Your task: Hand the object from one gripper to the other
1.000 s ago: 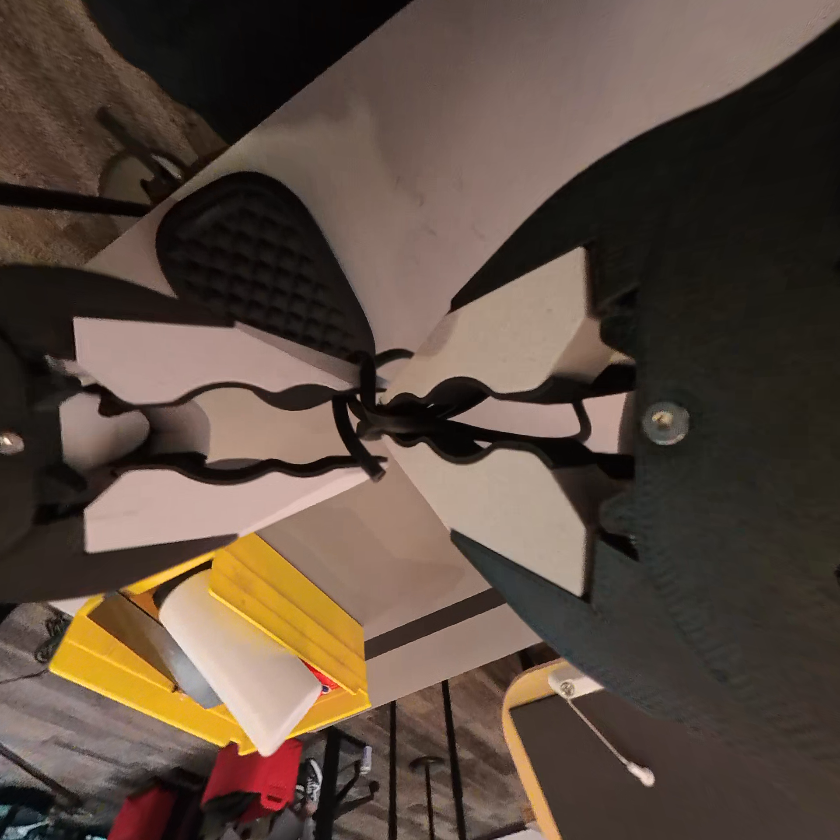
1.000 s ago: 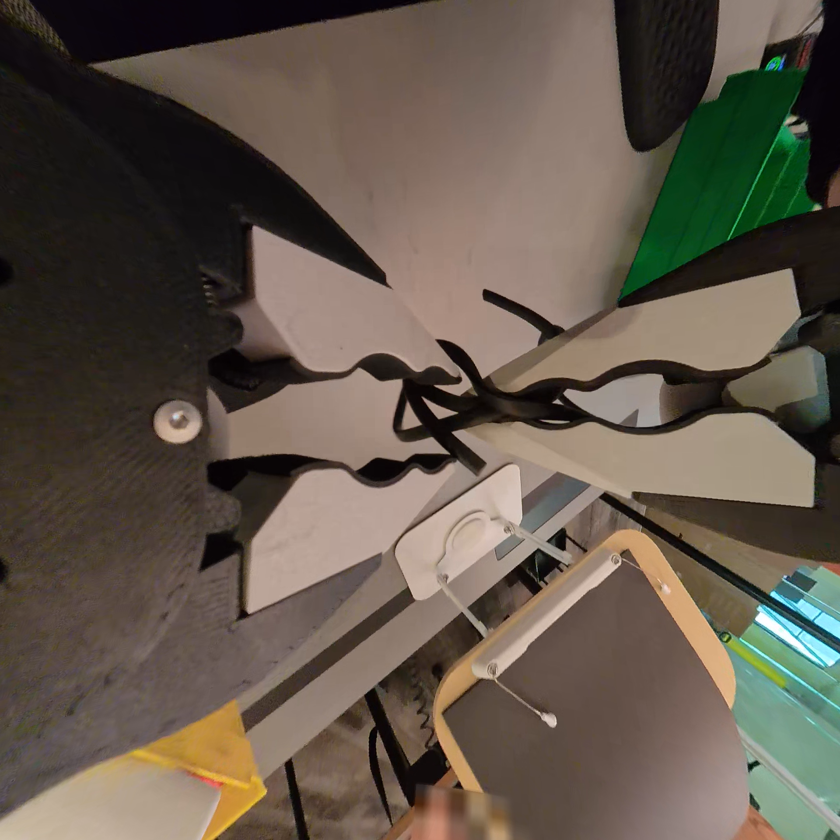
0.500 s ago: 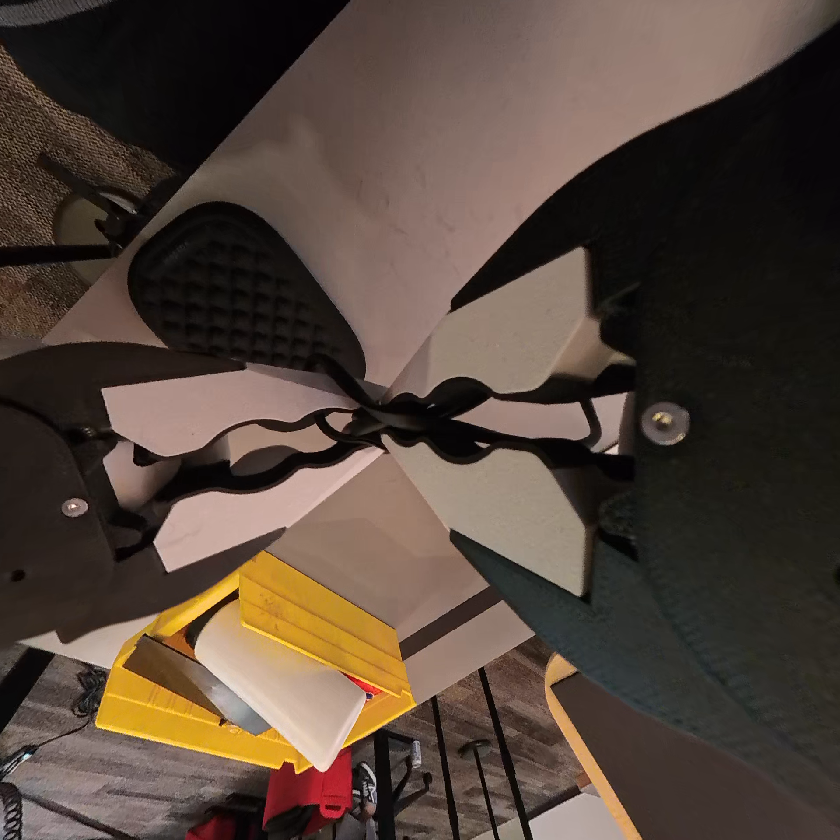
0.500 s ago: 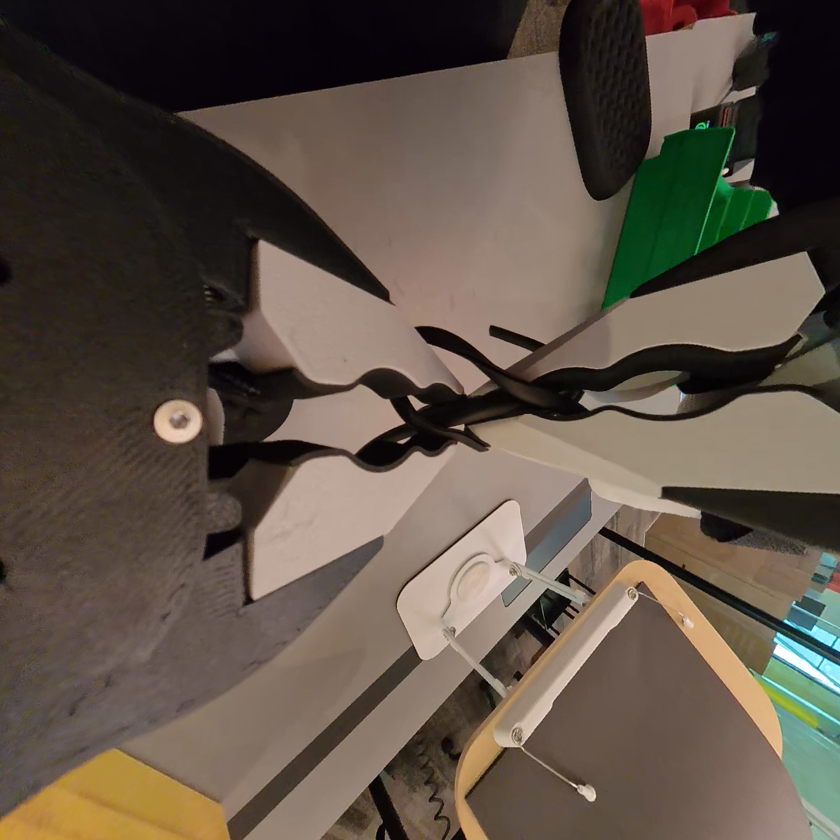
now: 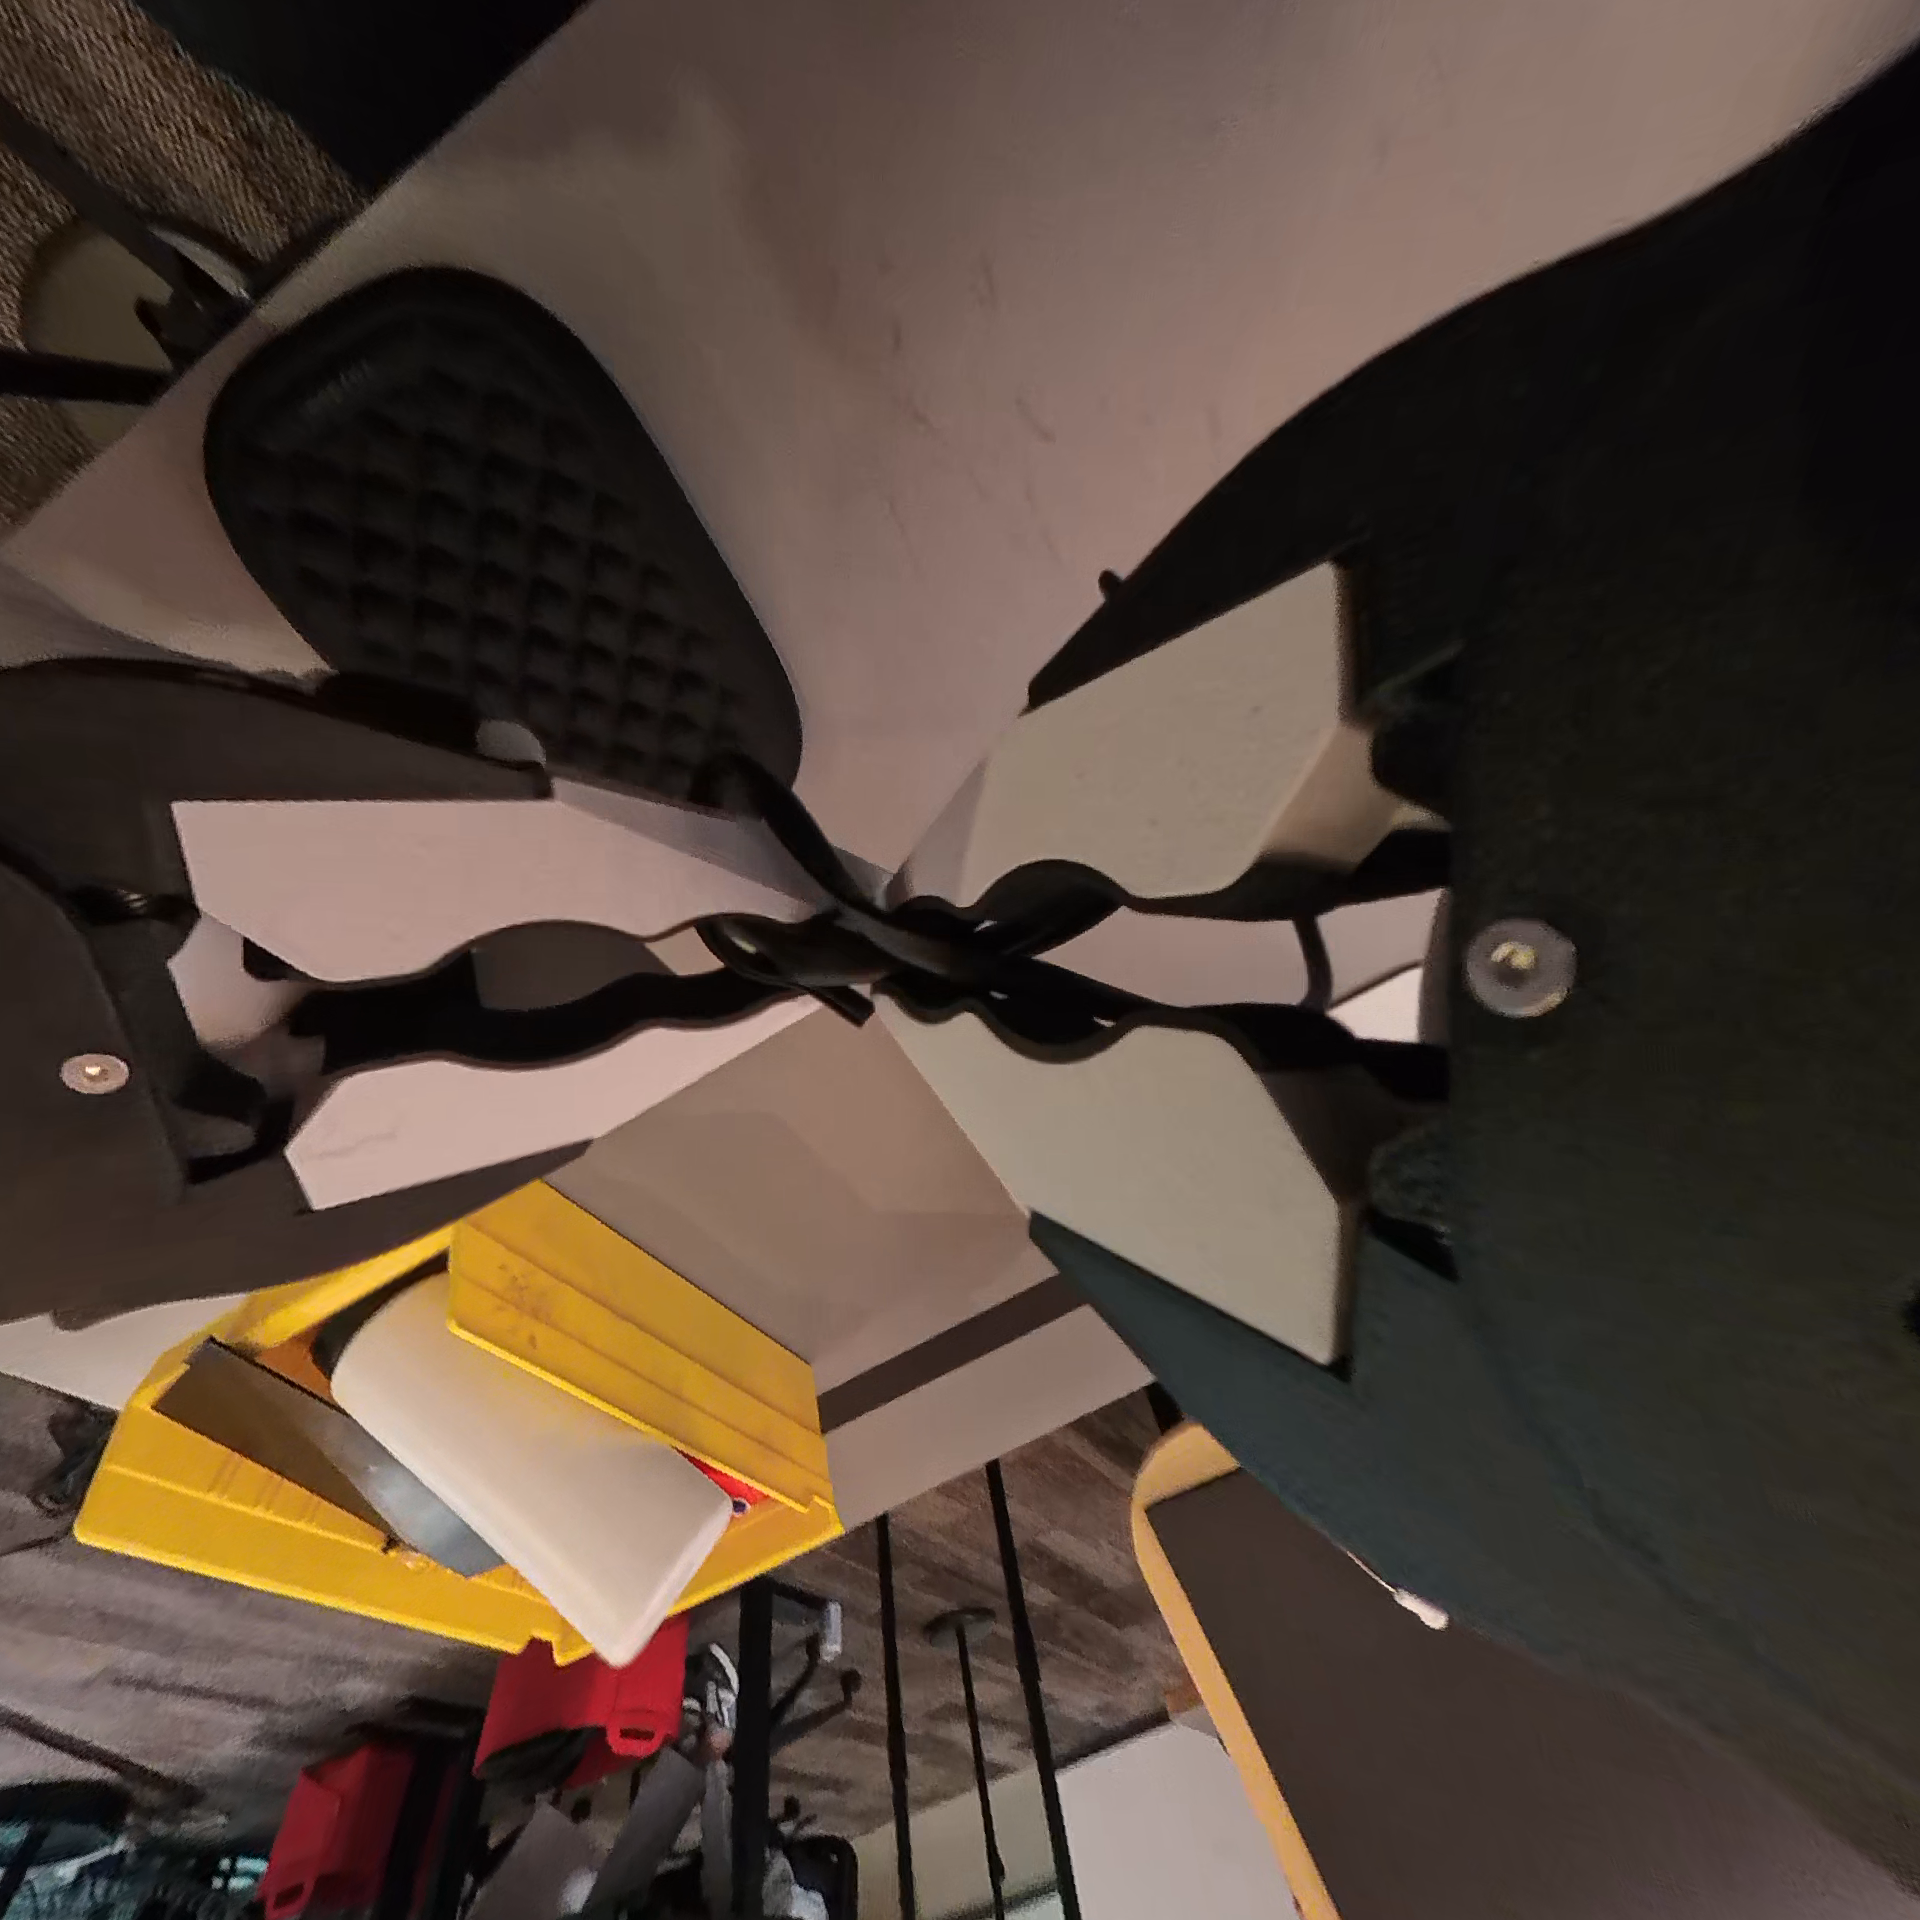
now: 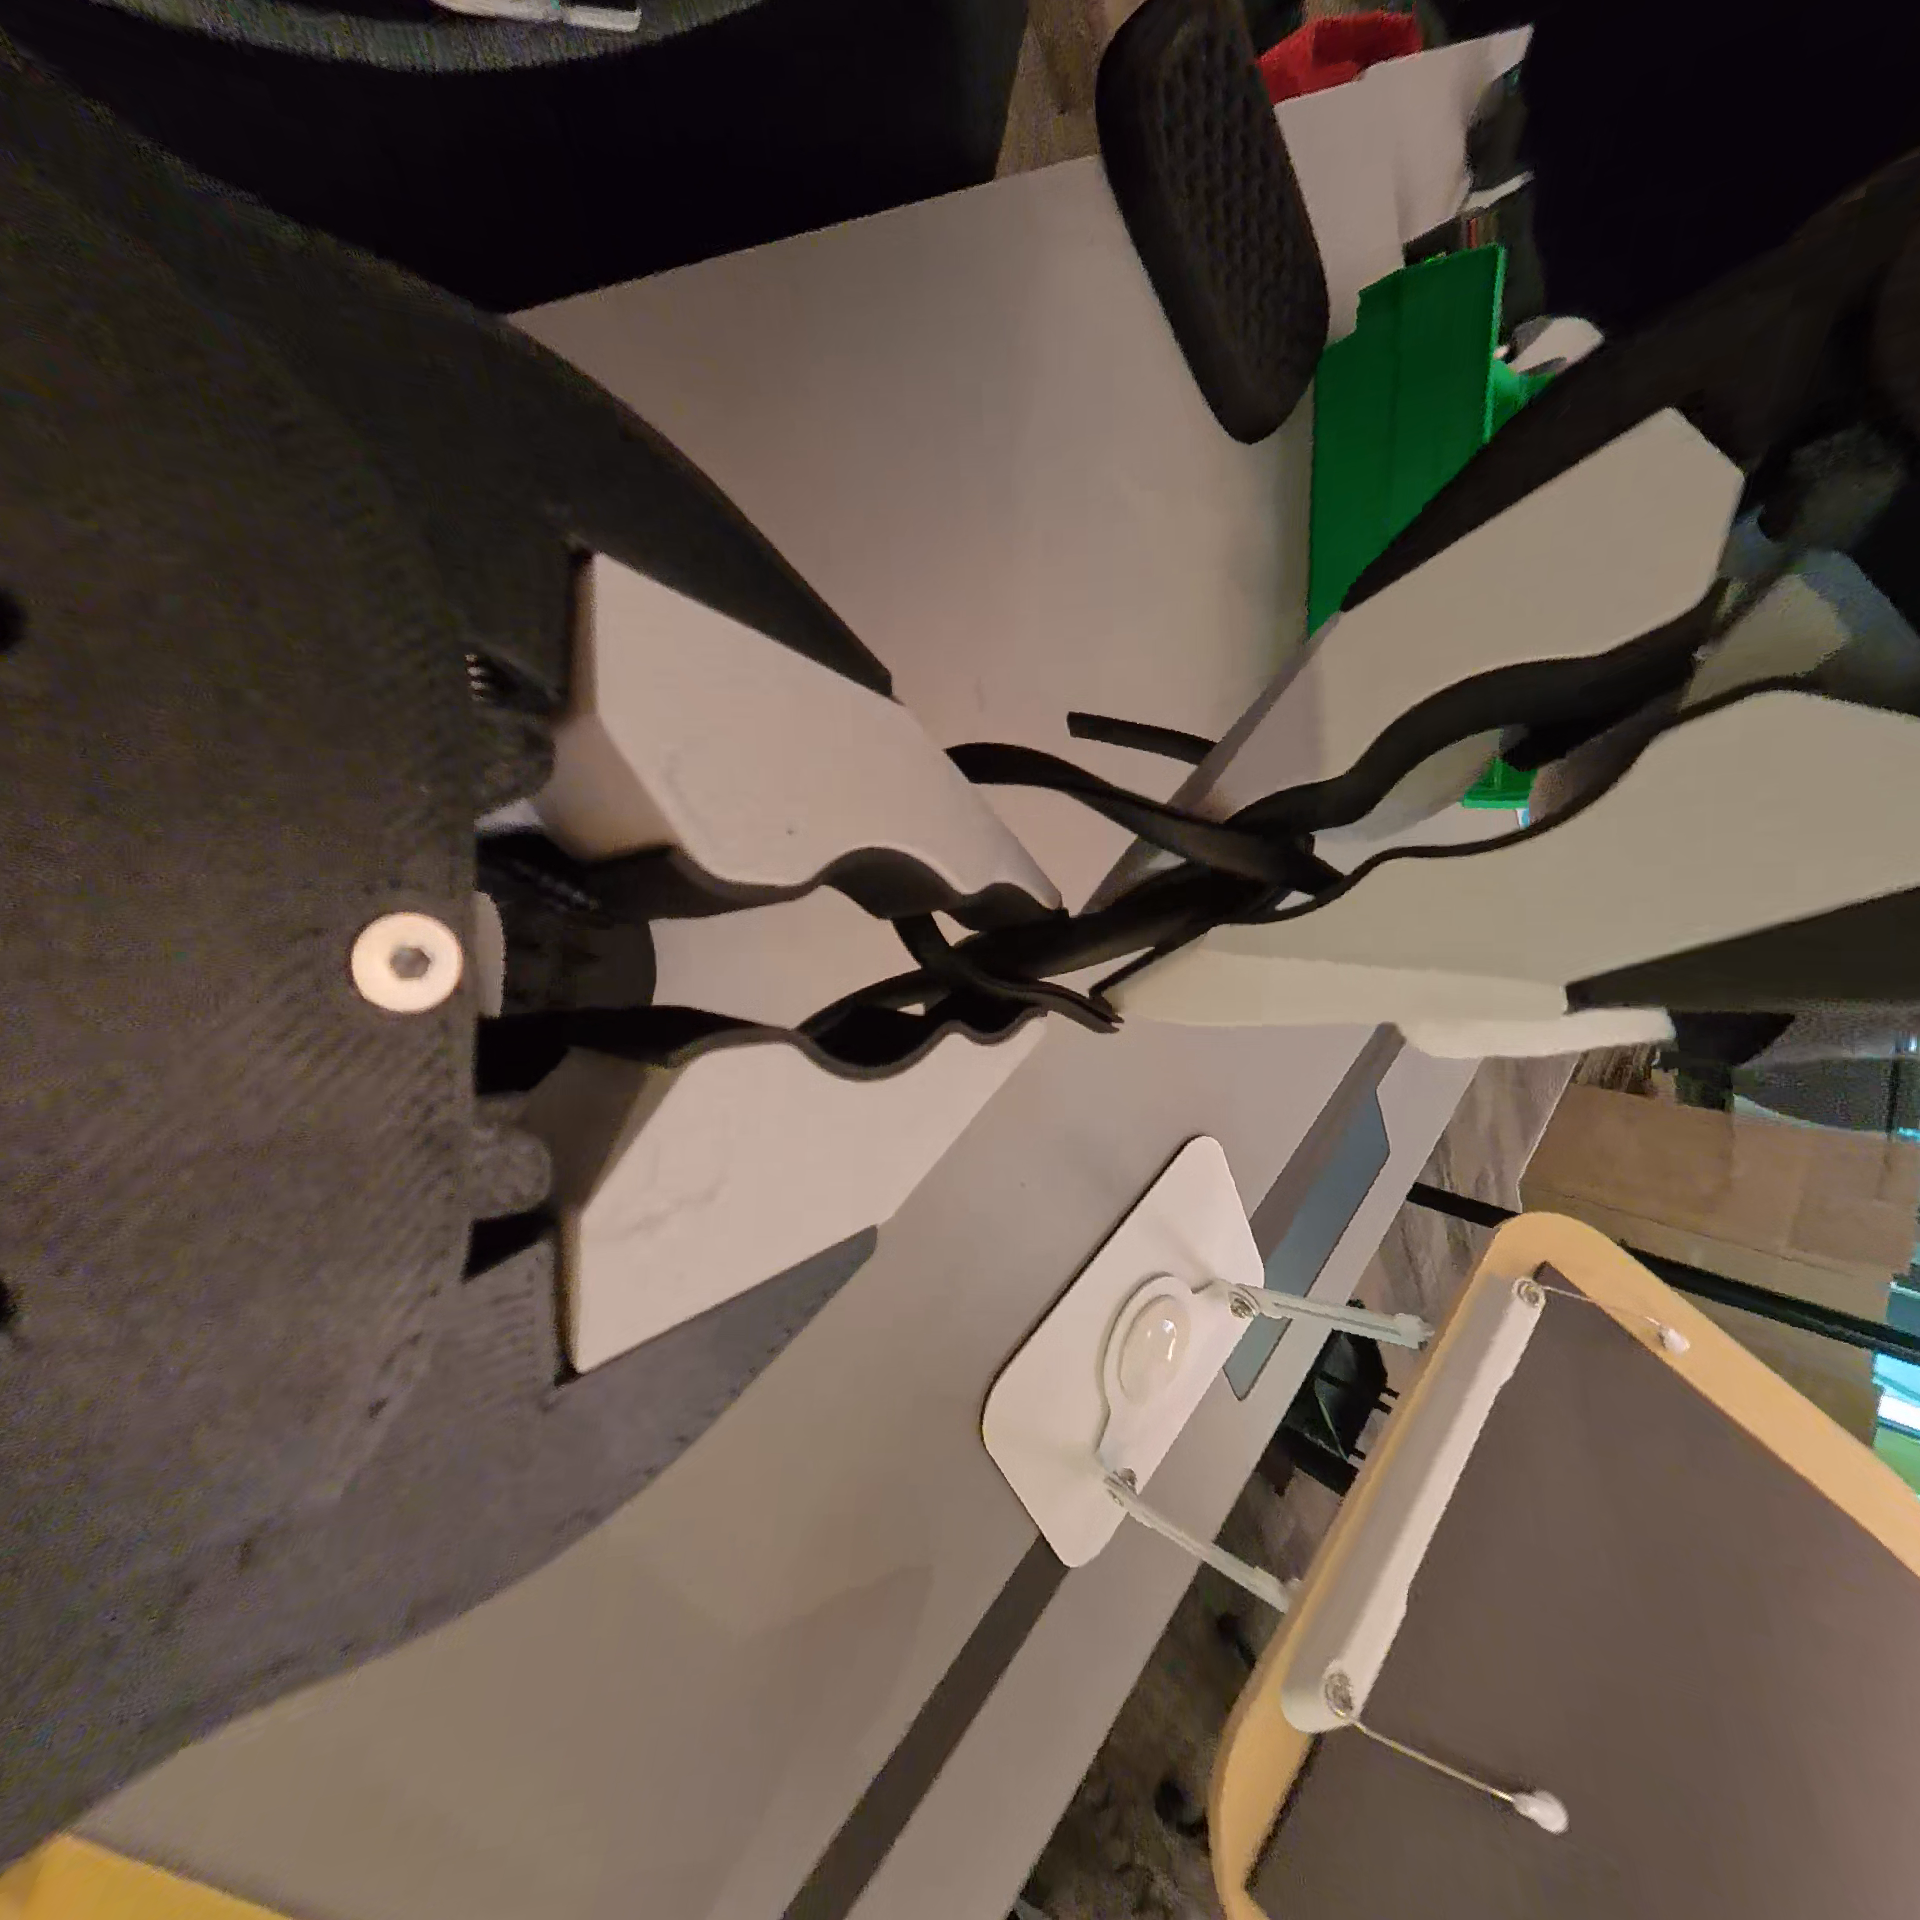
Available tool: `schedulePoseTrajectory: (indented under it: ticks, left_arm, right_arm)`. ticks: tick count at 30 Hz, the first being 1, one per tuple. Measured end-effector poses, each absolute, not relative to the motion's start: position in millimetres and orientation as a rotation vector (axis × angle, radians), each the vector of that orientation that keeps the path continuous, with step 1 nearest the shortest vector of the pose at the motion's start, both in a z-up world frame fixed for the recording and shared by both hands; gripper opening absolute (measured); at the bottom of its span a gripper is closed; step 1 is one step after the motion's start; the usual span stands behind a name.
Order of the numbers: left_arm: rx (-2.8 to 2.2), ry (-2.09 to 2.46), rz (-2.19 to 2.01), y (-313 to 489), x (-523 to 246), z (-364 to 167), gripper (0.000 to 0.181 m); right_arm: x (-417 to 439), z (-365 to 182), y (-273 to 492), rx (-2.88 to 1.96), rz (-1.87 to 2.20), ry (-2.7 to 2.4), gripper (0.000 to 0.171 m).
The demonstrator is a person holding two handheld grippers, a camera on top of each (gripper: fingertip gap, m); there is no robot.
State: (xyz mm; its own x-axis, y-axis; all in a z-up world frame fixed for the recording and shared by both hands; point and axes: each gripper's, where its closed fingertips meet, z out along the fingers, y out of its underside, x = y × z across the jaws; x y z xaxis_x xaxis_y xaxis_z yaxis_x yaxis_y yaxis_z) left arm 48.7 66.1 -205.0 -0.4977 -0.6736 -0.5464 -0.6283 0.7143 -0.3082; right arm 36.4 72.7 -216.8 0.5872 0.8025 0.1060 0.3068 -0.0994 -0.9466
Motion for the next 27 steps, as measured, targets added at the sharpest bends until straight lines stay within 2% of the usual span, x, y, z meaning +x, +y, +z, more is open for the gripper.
schedulePoseTrajectory:
  ticks: [6,9,19,27]
  left_arm:
    - [-0.996,2.176,0.055,86.9,47.1,-204.8,0.01]
    - [-1.016,2.159,0.038,89.1,47.3,-206.4,0.01]
    - [-1.042,2.091,0.051,102.4,49.0,-202.8,0.013]
    - [-1.049,1.956,0.065,112.2,48.3,-181.8,0.027]
  right_arm:
    - [35.1,-218.9,72.0,-1.718,0.726,-0.826,0.007]
    - [35.2,-218.6,72.6,-1.724,0.802,-0.781,0.002]
    - [42.3,-217.0,77.7,-1.711,0.928,-0.687,0.002]
    - [48.2,-207.1,79.9,-1.667,1.055,-0.591,0.003]
